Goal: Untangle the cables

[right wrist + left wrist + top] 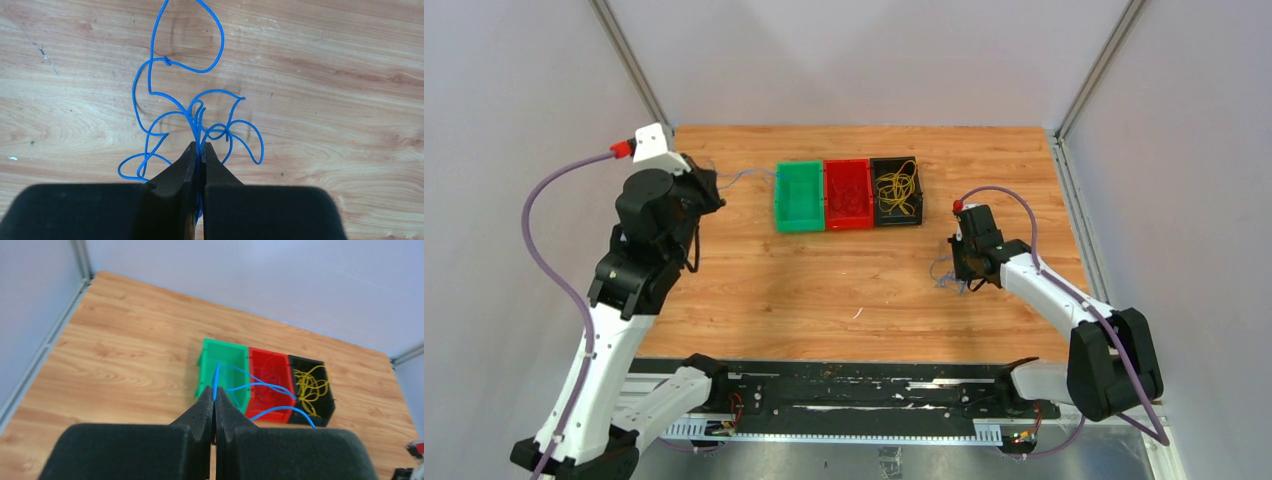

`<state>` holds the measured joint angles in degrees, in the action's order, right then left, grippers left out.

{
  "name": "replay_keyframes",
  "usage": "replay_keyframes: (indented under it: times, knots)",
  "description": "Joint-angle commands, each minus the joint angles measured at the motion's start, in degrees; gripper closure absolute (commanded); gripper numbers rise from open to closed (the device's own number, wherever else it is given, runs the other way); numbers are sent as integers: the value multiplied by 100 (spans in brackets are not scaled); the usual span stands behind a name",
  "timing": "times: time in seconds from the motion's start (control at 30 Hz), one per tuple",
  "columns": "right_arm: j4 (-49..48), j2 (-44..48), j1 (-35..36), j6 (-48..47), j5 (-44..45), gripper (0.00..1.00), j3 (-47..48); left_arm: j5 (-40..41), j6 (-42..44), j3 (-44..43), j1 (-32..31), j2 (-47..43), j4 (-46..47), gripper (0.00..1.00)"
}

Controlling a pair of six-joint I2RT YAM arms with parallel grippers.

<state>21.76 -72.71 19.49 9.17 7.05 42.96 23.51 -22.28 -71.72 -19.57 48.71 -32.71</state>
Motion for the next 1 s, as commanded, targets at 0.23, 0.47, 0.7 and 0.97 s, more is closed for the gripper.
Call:
replay_keyframes:
  times: [0.23,0.47,0.7,0.97]
  knots:
    - [-181,179,-62,-158,-320,95,-168,-1286,715,-808,33,1669,1438,100]
    - [-226,125,-63,-179,-301,95,-183,-1230,922,-1229,32,2393,1391,100]
    - [-242,80,-61,-188,-283,95,-200,-1344,1139,-1183,32,2834,1572,100]
    - [-242,109,-61,-223,-196,95,-229,-1358,1538,-1417,32,3391,1551,100]
